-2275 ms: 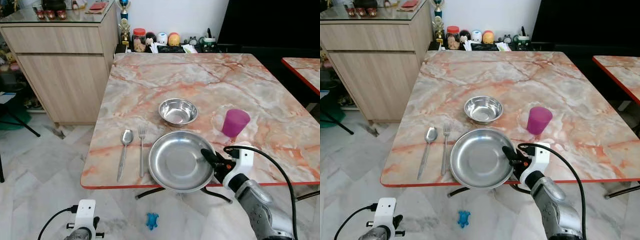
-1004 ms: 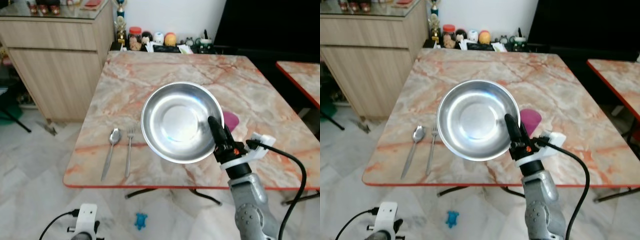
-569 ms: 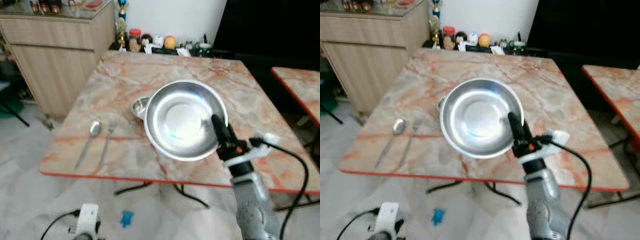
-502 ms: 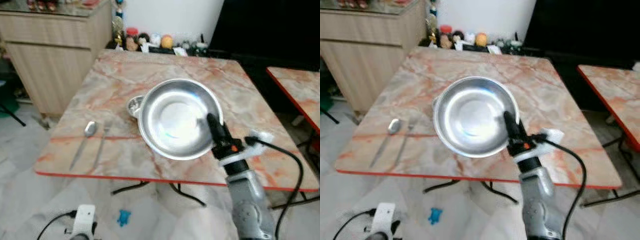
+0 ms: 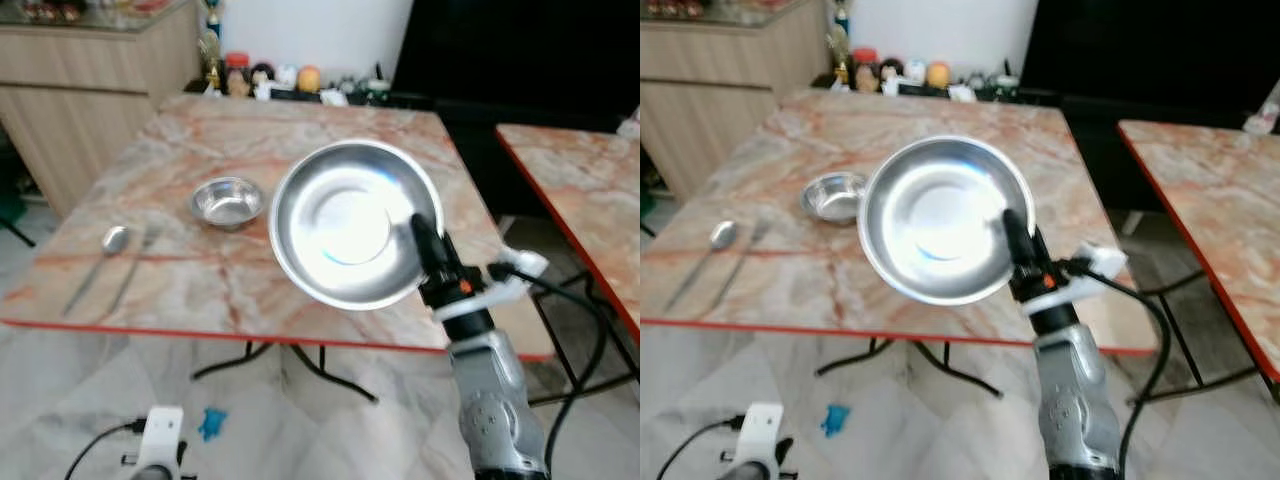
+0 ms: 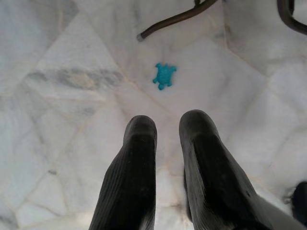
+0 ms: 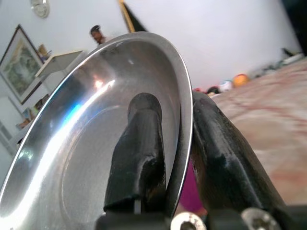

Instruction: Setting the table

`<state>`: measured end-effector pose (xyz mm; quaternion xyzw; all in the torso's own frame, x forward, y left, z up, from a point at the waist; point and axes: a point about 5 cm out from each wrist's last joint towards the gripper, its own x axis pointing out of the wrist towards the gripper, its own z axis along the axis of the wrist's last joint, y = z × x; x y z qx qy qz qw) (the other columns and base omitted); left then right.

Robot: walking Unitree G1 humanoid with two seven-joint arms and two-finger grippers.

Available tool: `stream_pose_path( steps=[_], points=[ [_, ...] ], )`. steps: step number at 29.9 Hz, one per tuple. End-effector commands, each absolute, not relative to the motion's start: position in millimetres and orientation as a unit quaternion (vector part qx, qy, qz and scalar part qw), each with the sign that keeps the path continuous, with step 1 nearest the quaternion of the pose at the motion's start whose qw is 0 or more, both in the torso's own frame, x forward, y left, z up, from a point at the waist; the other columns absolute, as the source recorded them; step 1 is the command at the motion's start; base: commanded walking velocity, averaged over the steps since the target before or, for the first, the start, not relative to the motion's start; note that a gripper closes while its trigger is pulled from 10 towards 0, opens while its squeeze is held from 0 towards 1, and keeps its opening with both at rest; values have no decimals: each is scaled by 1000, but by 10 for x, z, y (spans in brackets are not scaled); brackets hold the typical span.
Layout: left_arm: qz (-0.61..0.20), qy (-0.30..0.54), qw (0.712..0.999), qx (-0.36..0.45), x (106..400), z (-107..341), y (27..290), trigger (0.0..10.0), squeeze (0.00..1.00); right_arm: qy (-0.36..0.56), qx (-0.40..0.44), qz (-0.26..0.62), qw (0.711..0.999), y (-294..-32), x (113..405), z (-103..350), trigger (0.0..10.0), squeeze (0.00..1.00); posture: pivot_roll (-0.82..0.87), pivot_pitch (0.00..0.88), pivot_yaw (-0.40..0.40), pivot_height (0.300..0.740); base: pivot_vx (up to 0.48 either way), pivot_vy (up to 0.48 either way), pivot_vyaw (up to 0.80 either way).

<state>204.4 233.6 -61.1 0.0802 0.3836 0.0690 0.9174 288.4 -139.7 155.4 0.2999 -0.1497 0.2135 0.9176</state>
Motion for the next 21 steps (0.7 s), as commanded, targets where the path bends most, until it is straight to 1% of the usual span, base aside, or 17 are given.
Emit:
stream_pose_path(
  steps=[1, 5, 8, 21],
  points=[
    [62, 392, 915, 70, 2013, -655, 2239, 10000, 0, -156, 295, 190, 924, -1510, 2874, 1547, 10000, 0, 108, 0, -50, 740, 0, -341, 0],
    [62, 391, 916, 68, 2015, -655, 2234, 10000, 0, -158, 288, 187, 926, -1523, 2871, 1552, 10000, 0, 103, 0, -49, 740, 0, -341, 0],
    [61, 391, 916, 68, 2020, -653, 2231, 10000, 0, -158, 284, 188, 927, -1519, 2865, 1557, 10000, 0, 99, 0, -49, 740, 0, -341, 737],
    [59, 391, 916, 65, 2029, -653, 2212, 10000, 0, -151, 289, 187, 927, -1525, 2875, 1538, 10000, 0, 98, 0, -51, 740, 0, -338, 0]
  ],
)
